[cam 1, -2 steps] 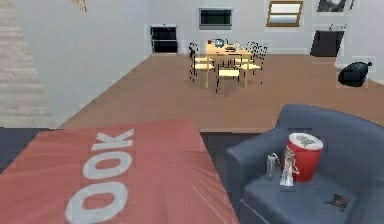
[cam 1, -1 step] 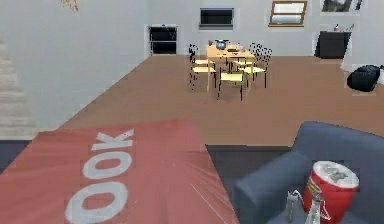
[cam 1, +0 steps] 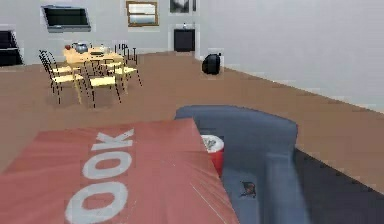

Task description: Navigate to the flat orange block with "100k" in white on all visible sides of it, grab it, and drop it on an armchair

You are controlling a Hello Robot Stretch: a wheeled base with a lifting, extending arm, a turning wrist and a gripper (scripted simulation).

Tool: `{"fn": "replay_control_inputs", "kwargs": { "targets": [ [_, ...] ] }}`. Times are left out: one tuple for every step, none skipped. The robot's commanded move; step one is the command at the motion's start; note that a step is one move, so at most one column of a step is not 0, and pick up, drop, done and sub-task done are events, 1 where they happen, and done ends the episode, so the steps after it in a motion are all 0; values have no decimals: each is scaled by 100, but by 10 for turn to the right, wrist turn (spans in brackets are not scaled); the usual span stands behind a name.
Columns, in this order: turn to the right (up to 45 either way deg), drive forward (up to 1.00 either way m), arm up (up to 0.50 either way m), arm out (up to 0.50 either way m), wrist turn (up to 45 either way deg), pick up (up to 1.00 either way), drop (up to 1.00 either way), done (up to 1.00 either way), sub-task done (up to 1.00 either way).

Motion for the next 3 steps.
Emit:
{"fn": "replay_control_inputs", "kwargs": {
  "targets": [
    [0, 30, 0, 0, 0, 0, 0, 0, 0],
    [450, 0, 0, 0, 0, 0, 0, 0, 0],
    [450, 0, 0, 0, 0, 0, 0, 0, 0]
  ]
}}
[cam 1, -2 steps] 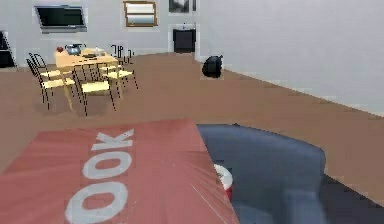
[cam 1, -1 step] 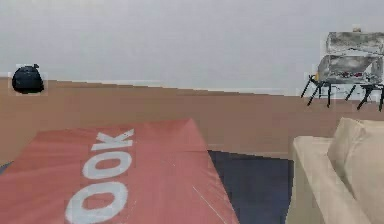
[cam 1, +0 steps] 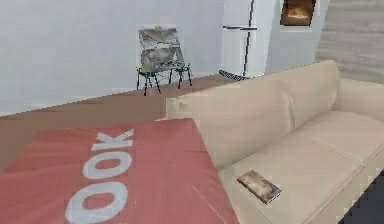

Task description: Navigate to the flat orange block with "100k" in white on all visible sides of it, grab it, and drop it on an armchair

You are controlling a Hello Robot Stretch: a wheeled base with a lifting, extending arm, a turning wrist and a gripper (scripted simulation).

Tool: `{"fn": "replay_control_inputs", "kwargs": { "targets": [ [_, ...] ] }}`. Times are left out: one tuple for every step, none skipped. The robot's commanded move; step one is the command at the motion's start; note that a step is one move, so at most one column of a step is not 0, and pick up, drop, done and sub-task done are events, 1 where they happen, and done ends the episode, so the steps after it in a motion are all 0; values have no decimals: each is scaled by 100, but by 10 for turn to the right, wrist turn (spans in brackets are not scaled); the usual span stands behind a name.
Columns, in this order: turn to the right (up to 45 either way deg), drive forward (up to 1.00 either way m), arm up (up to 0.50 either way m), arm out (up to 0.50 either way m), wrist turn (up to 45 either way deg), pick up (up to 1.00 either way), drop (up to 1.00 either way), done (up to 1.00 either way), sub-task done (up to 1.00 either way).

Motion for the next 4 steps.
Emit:
{"fn": "replay_control_inputs", "kwargs": {
  "targets": [
    [450, 0, 0, 0, 0, 0, 0, 0, 0],
    [300, 0, 0, 0, 0, 0, 0, 0, 0],
    [450, 0, 0, 0, 0, 0, 0, 0, 0],
    [450, 0, 0, 0, 0, 0, 0, 0, 0]
  ]
}}
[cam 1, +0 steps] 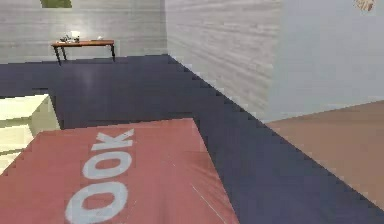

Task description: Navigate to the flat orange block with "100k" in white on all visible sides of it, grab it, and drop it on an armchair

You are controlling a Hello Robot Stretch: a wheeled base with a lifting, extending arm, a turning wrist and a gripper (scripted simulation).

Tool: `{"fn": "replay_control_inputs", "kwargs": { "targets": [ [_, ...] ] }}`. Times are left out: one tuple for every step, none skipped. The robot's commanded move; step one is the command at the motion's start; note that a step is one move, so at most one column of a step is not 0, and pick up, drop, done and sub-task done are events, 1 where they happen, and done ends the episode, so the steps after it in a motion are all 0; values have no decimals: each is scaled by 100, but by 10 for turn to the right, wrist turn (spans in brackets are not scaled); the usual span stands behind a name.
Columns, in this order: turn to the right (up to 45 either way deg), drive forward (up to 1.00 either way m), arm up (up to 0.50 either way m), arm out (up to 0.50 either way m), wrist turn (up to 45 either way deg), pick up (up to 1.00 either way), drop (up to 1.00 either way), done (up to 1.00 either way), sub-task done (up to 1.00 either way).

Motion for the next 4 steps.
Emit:
{"fn": "replay_control_inputs", "kwargs": {
  "targets": [
    [450, 0, 0, 0, 0, 0, 0, 0, 0],
    [420, 0, 0, 0, 0, 0, 0, 0, 0],
    [-450, 0, 0, 0, 0, 0, 0, 0, 0],
    [-450, 0, 0, 0, 0, 0, 0, 0, 0]
  ]
}}
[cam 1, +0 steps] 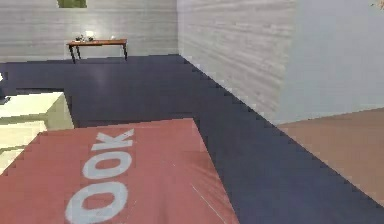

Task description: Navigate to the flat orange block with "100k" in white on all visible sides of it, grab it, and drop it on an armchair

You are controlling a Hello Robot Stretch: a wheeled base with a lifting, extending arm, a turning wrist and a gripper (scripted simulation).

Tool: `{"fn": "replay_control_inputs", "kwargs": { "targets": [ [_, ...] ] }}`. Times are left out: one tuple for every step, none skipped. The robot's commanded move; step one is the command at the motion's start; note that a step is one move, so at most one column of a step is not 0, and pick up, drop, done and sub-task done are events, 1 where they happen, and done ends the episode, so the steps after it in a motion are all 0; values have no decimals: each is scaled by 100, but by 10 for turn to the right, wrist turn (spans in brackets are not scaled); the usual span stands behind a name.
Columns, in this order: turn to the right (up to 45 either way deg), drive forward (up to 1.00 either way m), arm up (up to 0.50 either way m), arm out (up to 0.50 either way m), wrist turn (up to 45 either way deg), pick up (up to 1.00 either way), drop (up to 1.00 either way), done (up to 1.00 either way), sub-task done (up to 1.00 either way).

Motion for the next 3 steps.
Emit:
{"fn": "replay_control_inputs", "kwargs": {
  "targets": [
    [-450, 0, 0, 0, 0, 0, 0, 0, 0],
    [-180, 0, 0, 0, 0, 0, 0, 0, 0],
    [450, 0, 0, 0, 0, 0, 0, 0, 0]
  ]
}}
